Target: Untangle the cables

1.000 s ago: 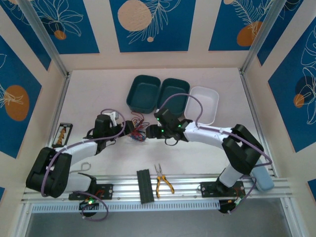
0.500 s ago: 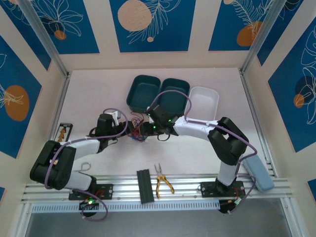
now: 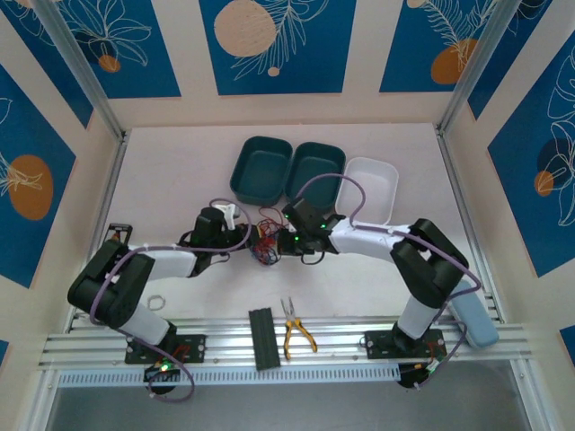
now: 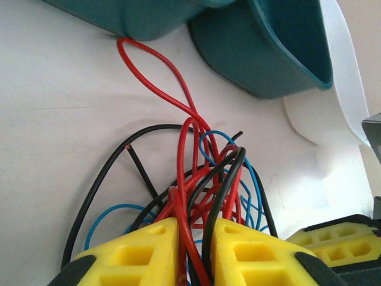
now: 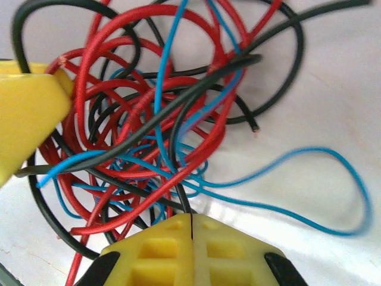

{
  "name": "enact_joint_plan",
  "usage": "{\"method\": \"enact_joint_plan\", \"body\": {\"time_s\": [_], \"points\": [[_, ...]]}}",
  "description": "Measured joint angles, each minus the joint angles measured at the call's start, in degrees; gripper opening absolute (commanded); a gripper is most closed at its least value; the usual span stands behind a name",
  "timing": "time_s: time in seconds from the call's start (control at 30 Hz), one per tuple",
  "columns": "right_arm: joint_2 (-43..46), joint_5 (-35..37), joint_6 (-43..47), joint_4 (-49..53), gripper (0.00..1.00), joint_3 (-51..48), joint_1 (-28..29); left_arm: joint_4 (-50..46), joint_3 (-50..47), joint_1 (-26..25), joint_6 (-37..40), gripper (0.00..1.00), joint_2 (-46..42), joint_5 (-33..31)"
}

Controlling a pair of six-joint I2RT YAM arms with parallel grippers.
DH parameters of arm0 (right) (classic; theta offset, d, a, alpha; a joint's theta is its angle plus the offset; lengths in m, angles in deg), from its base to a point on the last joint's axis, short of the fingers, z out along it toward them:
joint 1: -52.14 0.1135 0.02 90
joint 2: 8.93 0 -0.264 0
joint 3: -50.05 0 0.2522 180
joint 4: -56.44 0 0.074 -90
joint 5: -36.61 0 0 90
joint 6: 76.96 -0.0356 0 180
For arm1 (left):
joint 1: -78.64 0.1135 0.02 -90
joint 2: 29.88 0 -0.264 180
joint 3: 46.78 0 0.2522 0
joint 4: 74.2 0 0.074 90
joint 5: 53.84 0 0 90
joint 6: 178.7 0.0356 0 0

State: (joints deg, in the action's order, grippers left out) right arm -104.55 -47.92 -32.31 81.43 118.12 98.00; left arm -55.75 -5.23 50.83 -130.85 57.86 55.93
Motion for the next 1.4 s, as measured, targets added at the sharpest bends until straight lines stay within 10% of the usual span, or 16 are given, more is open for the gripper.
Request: {"method": "enact_joint_plan", "body": {"time_s": [0.93,1.4], "points": [[14.80,13.00,-7.98,17.18,0.00,-6.43,-3.48,-15.80,1.01,-0.50,9.86,0.35,-15.91,-9.35],[20.48,13.86,-8.94,22.36,0.43,-3.32,-3.21,-16.65,0.98,-0.57,9.86,0.64,-16.09,-8.24]]}}
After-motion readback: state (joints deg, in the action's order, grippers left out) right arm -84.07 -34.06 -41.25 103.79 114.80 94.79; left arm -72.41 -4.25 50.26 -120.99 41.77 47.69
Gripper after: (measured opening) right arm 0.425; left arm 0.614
